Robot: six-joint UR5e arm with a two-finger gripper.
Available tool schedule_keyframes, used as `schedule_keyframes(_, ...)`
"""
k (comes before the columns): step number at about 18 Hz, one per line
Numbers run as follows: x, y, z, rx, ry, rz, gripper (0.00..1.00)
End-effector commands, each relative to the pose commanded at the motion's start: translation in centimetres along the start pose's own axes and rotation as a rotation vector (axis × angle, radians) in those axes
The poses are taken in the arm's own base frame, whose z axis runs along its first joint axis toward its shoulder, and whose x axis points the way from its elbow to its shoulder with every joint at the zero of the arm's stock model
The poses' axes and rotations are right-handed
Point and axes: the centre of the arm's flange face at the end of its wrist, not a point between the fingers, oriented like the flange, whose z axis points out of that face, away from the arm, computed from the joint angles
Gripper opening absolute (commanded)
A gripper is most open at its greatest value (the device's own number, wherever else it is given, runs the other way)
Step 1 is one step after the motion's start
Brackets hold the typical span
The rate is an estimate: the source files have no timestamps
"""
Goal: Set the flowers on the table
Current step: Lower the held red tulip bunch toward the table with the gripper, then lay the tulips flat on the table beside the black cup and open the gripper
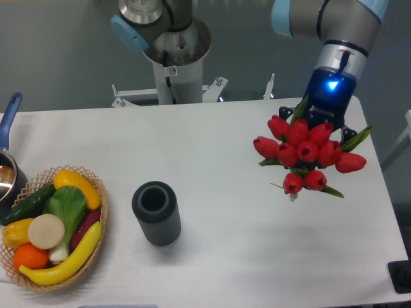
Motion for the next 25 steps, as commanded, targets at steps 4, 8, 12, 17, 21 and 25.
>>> schedule_keyframes(4,1.2,0.1,2.0,-0.148,-0.028,0.068,0.45)
schedule_keyframes(8,1.9,0.5,3.2,-0.241,-0.042,0.101,0.45)
schedule_keyframes(12,3.3,1.4,5.1,-0.353,-0.037,0.159,0.45)
schedule_keyframes(17,5.1,2.7,10.6,-0.511,0.004,0.226,0.45)
schedule_keyframes(21,6.1,3.5,14.4,-0.590,0.034,0.260,0.43)
schedule_keyframes(25,6.5,4.1,17.5,-0.599,0.078,0.265,0.42)
